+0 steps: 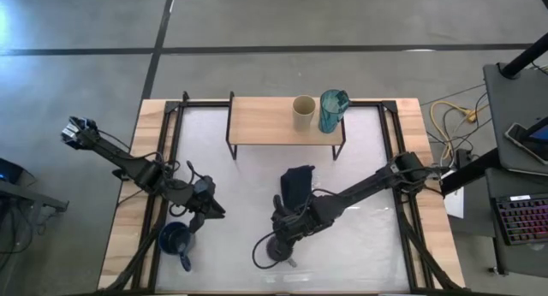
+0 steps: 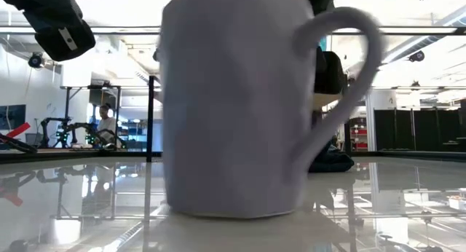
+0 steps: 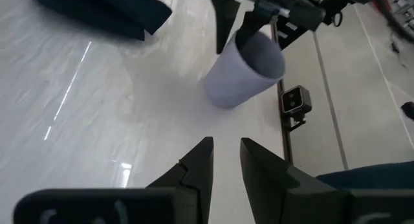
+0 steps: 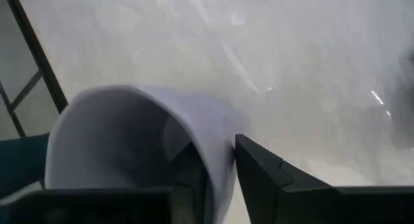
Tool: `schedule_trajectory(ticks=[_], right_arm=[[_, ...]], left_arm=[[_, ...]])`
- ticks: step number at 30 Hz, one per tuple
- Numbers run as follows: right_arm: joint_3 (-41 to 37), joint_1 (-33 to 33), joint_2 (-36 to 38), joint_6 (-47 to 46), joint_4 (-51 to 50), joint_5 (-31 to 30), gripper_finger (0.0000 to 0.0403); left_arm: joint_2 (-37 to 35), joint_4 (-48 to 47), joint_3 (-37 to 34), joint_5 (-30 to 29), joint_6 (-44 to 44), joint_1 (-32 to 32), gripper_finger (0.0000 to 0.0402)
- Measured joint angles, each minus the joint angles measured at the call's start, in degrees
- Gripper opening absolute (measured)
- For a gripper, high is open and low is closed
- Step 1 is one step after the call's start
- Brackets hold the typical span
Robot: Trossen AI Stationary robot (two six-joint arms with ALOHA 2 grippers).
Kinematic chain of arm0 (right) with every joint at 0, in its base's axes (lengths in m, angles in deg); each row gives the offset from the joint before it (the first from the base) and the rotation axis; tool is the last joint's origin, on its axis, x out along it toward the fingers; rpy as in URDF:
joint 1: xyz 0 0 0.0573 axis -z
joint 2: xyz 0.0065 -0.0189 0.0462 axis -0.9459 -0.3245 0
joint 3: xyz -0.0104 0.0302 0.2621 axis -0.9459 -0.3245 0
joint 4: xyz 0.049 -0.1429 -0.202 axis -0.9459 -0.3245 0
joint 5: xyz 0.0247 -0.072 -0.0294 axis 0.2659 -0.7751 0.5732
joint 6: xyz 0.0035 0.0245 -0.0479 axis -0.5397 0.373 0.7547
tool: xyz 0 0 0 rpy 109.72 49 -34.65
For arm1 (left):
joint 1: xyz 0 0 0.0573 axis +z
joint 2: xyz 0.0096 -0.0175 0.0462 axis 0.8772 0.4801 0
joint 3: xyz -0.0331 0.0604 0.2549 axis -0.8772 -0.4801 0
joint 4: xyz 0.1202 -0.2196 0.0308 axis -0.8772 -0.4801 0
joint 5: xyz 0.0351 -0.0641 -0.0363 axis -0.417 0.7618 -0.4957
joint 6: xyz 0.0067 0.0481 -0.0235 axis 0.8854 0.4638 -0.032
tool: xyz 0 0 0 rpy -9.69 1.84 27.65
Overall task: Stack small to large cups/mugs on shelf
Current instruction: Put the gray mug on the shelf
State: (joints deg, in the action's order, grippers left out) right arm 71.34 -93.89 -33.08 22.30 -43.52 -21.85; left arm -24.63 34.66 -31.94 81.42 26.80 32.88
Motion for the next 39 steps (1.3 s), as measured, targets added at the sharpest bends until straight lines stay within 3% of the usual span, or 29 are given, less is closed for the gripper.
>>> schedule_trajectory(ticks=[6, 15, 25, 32, 39], right_arm=[[2.03, 1.44, 0.13, 2.87, -2.32, -0.08, 0.0019], [4.07, 5.25, 0.25, 2.85, -2.28, -3.91, 0.0016], [4.08, 12.87, 0.25, 0.27, -2.51, -14.43, 0.0020], [4.08, 17.21, 0.25, 1.80, -2.46, -14.21, 0.0024], [4.11, 18.35, -0.94, 2.00, -2.24, -8.39, 0.0050]], left_arm=[[0.00, -0.17, 0.00, -0.02, 0.02, 0.00, 0.0063], [0.00, -0.20, 0.00, -0.04, 0.04, 0.00, 0.0063], [0.00, -0.20, 0.00, -0.04, 0.04, 0.02, 0.0063], [0.00, -0.17, 0.00, -0.04, 0.04, 0.01, 0.0063], [0.00, -0.18, 0.00, -0.04, 0.07, 0.02, 0.0063]])
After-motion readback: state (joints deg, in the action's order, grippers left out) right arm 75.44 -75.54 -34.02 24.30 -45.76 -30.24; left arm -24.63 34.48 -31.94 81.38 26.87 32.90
